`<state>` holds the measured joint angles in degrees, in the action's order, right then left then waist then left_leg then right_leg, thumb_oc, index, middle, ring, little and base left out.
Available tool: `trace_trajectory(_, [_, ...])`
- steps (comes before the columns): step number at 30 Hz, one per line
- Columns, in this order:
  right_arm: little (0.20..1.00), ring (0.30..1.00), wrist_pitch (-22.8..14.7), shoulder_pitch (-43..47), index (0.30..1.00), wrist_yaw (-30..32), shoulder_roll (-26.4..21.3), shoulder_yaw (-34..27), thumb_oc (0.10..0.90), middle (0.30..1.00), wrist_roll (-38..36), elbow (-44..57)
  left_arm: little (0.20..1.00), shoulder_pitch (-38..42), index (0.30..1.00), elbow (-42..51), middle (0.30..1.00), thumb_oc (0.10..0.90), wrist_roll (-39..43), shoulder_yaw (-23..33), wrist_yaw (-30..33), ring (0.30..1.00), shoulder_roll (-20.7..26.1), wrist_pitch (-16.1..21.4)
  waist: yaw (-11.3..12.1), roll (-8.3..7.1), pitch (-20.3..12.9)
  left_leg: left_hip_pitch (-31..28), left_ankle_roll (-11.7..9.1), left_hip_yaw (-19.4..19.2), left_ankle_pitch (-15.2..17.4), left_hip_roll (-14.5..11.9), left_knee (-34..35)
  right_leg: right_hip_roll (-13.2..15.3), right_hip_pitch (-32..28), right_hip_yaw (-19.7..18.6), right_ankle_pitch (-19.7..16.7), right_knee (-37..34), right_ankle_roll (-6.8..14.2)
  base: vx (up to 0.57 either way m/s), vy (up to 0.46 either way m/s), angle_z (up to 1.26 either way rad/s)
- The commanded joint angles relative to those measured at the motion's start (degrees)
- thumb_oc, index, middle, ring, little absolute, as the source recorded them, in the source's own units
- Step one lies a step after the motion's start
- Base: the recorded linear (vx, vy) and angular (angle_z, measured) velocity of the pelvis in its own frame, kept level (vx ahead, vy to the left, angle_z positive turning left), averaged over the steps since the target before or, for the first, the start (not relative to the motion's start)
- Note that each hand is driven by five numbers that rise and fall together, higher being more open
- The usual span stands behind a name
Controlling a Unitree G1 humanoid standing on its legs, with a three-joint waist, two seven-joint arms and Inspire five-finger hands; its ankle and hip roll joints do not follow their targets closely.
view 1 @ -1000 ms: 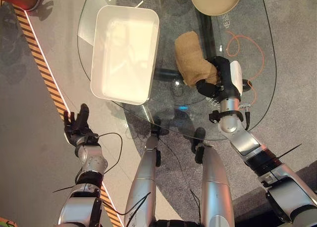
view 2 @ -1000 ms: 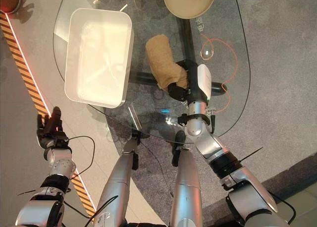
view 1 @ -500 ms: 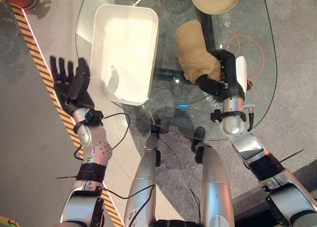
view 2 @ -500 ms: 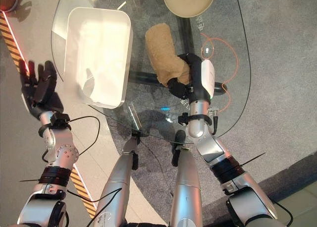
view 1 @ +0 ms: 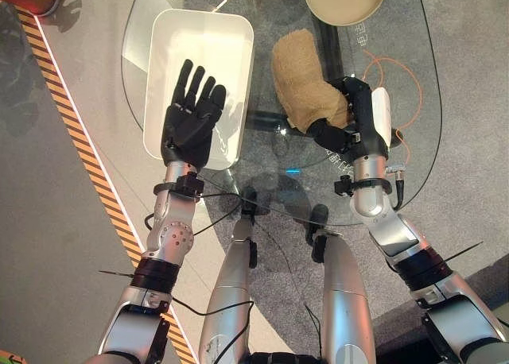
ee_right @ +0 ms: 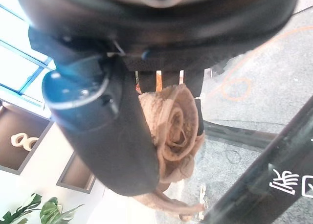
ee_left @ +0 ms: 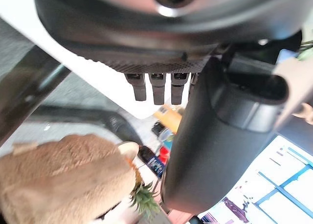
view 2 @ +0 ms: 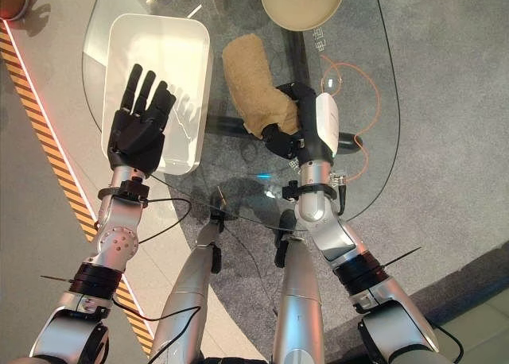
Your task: Wipe the table with a cloth and put it in the basket.
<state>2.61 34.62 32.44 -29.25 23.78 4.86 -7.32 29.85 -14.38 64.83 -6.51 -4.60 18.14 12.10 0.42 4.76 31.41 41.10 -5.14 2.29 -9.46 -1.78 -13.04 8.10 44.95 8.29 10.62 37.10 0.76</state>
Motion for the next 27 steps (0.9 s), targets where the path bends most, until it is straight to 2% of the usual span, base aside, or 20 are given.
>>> trace_trajectory(1, [0.200, 0.300, -9.94, 5.88, 0.300, 1.05, 1.25, -2.26, 0.100, 0.300, 2.93, 12.84, 0.900, 4.60, 0.900, 6.58, 0.900, 0.800, 1.33, -0.05, -4.88, 0.900, 1.39, 1.83, -0.57, -1.92, -1.62, -1.79, 3.42, -5.37, 9.94, 2.85, -7.53, -3.71, -3.79, -1.35, -6.78, -11.56, 2.54, 0.00, 0.000, 0.00])
trace_trajectory(8, [0.200, 0.300, -9.52, 7.69, 0.300, 1.22, 1.31, -0.61, 0.100, 0.300, 2.07, 13.14, 0.900, 6.85, 0.900, 7.76, 0.900, 0.800, 6.72, -2.53, -7.34, 0.900, 0.52, -2.25, -0.92, -2.21, -1.62, -2.12, 3.37, -5.50, 9.97, 2.85, -7.26, -3.77, -4.09, -1.46, -7.08, -11.98, 2.73, 0.00, 0.000, 0.00])
trace_trajectory(16, [0.200, 0.300, -8.33, 9.98, 0.300, 0.79, 2.00, 1.55, 0.100, 0.300, 1.45, 12.84, 0.900, 9.45, 0.900, 9.67, 0.900, 0.800, 15.68, -4.34, -11.03, 0.900, -2.20, -8.73, -1.27, -2.49, -1.62, -2.14, 3.37, -5.57, 9.56, 2.77, -6.75, -3.76, -4.03, -1.48, -7.74, -12.57, 2.76, 0.00, 0.000, 0.00])
trace_trajectory(27, [0.200, 0.300, -7.09, 11.57, 0.300, 0.36, 2.53, 3.37, 0.100, 0.300, 0.69, 13.17, 0.900, 10.79, 0.900, 10.52, 0.900, 0.800, 17.61, -6.38, -10.33, 0.900, -3.91, -10.85, -1.51, -2.76, -1.62, -3.09, 3.34, -5.54, 10.08, 2.95, -6.53, -3.81, -4.98, -1.55, -7.31, -12.89, 2.81, 0.00, 0.000, 0.00])
